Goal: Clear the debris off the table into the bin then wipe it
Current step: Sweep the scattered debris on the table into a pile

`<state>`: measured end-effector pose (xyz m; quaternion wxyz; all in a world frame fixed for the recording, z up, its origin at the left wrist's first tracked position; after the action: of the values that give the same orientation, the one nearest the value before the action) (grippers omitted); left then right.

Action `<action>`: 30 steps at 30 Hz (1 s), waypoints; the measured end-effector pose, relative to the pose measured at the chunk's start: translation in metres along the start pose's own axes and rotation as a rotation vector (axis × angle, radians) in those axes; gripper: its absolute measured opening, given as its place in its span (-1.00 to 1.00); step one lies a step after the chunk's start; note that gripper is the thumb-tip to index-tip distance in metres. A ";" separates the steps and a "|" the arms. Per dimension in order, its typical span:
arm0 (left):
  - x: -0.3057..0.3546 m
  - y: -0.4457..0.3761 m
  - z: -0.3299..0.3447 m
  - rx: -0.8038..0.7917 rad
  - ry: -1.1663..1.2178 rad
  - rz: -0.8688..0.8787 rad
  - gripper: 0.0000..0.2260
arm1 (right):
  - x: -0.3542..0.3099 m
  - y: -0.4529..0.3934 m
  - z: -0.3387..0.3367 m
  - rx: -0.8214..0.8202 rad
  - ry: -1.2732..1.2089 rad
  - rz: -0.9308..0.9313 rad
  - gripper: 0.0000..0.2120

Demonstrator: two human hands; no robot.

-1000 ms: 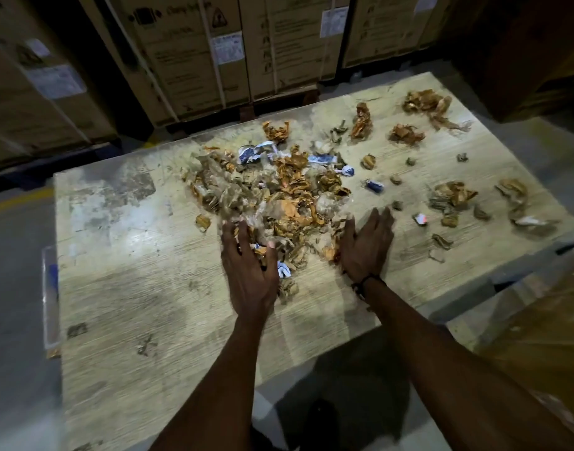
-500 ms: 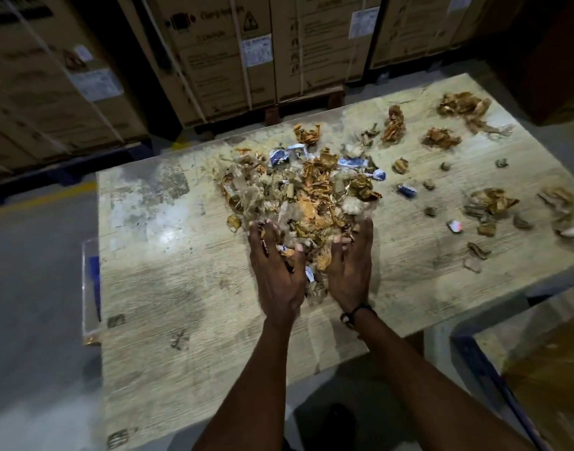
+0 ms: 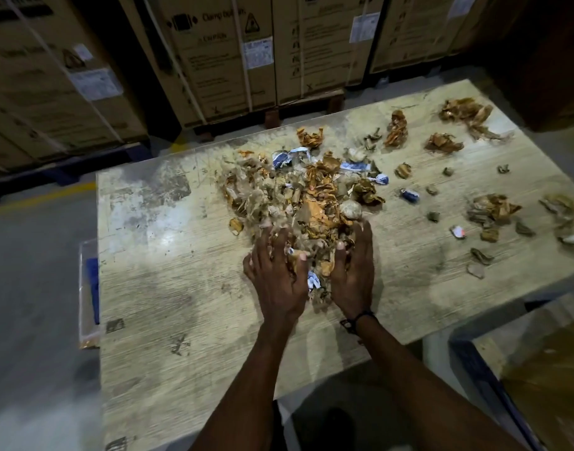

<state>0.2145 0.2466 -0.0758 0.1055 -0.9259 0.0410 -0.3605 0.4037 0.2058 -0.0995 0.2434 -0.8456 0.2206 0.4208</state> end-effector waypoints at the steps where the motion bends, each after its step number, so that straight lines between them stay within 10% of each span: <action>1: -0.005 -0.002 -0.008 0.054 0.008 -0.017 -0.52 | 0.002 0.000 -0.002 0.013 -0.008 0.013 -0.42; 7: -0.059 -0.064 -0.027 0.233 0.235 -0.224 -0.41 | 0.005 -0.001 0.006 -0.031 0.039 0.021 -0.30; 16: -0.035 -0.093 0.038 -0.235 0.178 -0.036 -0.30 | -0.003 0.001 0.004 -0.013 0.088 0.022 -0.25; 25: -0.076 -0.194 -0.031 0.268 0.213 -0.141 -0.44 | -0.001 -0.002 0.005 0.016 0.082 0.032 -0.26; 30: -0.087 -0.236 0.038 -0.221 0.205 -0.101 -0.39 | 0.003 -0.002 0.008 0.016 0.092 0.010 -0.28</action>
<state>0.1761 0.4961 -0.1071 -0.0199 -0.8910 0.0446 -0.4514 0.4016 0.2113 -0.1059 0.2375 -0.8610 0.2392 0.3808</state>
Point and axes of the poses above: each hand's wrist, its own y-axis away from the middle knuckle, its own z-axis out of the palm, x = y × z, the point moved 9 cm from there along -y, towards the middle knuckle, and after that the axes turned 2 degrees about -z, right-handed, at the moved point
